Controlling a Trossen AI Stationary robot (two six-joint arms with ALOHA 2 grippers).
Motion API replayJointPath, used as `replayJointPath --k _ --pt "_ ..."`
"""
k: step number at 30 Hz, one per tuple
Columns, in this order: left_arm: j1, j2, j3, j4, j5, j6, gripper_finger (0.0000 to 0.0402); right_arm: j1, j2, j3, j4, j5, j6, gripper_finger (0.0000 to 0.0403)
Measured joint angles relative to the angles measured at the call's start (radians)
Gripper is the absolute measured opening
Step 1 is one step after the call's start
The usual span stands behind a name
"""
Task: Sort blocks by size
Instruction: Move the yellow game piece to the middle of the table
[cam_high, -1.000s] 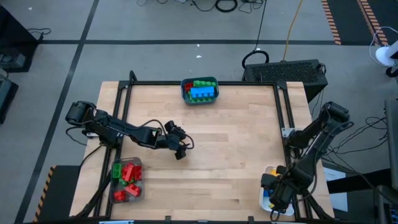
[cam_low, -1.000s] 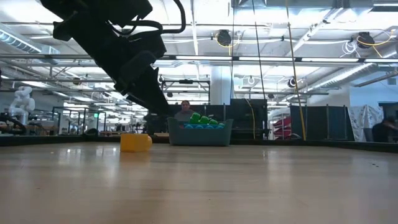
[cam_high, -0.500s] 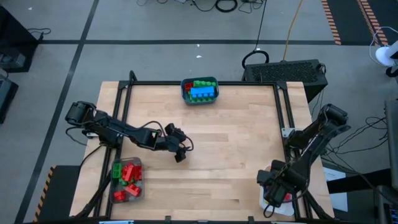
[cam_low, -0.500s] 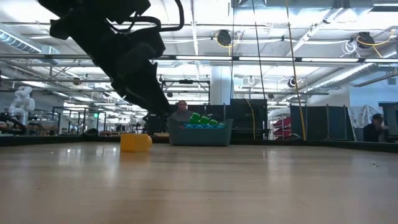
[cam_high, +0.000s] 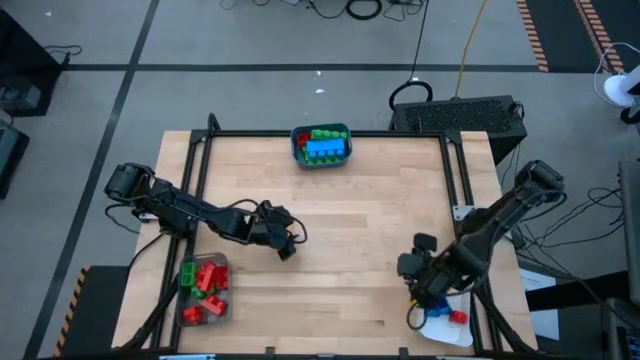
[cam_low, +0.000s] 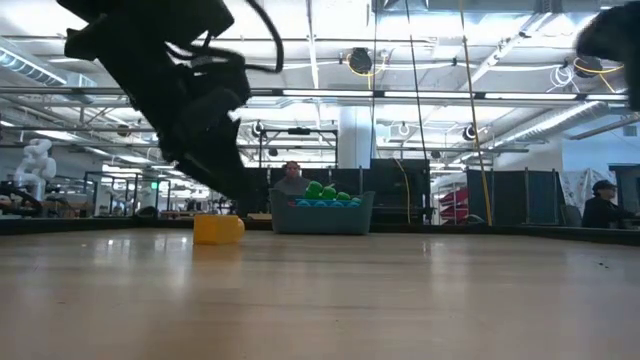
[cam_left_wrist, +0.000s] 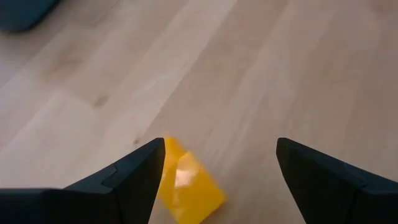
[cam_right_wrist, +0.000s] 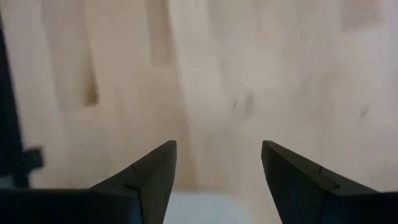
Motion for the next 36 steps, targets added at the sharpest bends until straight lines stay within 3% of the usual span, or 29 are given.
replayJointPath --k 7,14,25,31,36 --pt "0.002 0.0 0.0 -0.103 -0.017 -0.092 0.0311 -0.132 0.0 0.0 0.155 0.18 -0.266 0.0222" --pt "-0.012 0.0 0.0 -0.121 -0.016 -0.123 0.0311 -0.273 0.015 0.0 0.333 0.187 -0.506 0.0222" --pt "-0.012 0.04 -0.006 -0.103 -0.037 -0.149 0.0311 -0.42 0.09 0.001 0.451 0.187 -0.684 0.0222" --pt "-0.012 0.119 -0.007 -0.011 0.007 -0.12 0.0311 -0.467 0.158 0.001 0.513 0.184 -0.749 0.0222" --pt "-0.012 0.171 -0.007 0.221 0.098 0.009 0.0311 -0.473 0.167 0.001 0.521 0.181 -0.777 0.0222"
